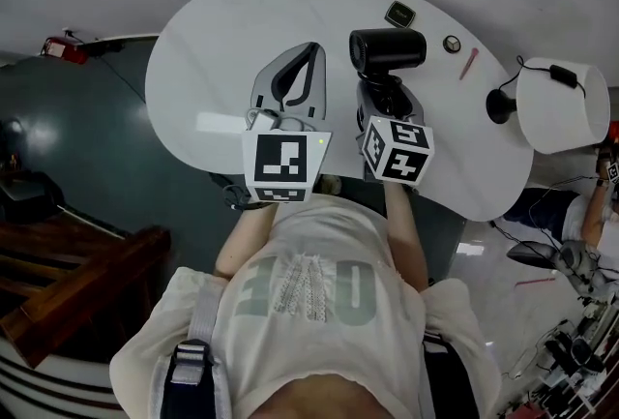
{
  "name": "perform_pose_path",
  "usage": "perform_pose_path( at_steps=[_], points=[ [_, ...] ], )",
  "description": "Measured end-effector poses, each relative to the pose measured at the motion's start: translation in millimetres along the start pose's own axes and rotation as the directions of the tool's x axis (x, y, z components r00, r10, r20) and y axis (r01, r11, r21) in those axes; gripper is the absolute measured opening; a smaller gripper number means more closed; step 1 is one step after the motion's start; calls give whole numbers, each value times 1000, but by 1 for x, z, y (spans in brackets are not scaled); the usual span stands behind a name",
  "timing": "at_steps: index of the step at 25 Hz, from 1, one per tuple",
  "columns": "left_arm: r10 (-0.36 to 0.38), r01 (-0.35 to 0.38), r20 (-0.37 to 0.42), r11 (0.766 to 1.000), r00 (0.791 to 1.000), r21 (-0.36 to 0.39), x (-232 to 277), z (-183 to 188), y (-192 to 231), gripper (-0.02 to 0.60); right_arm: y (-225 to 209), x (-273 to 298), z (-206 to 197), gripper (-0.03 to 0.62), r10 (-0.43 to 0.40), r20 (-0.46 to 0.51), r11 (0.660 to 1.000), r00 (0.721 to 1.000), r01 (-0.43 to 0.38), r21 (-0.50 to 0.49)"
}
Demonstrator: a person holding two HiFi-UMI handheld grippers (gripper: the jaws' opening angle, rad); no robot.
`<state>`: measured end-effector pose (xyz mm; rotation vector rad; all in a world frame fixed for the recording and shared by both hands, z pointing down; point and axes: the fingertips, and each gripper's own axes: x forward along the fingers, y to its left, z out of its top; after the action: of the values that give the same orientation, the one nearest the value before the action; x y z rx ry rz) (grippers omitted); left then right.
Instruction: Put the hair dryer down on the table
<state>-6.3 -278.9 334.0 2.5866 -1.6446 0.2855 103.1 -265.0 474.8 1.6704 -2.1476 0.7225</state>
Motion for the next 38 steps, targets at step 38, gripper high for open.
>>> perform_pose_path(
  at_steps=[38],
  points=[
    [4, -7, -86, 999, 996, -31, -8, -34, 14, 6, -23, 73, -131, 235, -65, -412, 998, 909, 68, -6]
  ],
)
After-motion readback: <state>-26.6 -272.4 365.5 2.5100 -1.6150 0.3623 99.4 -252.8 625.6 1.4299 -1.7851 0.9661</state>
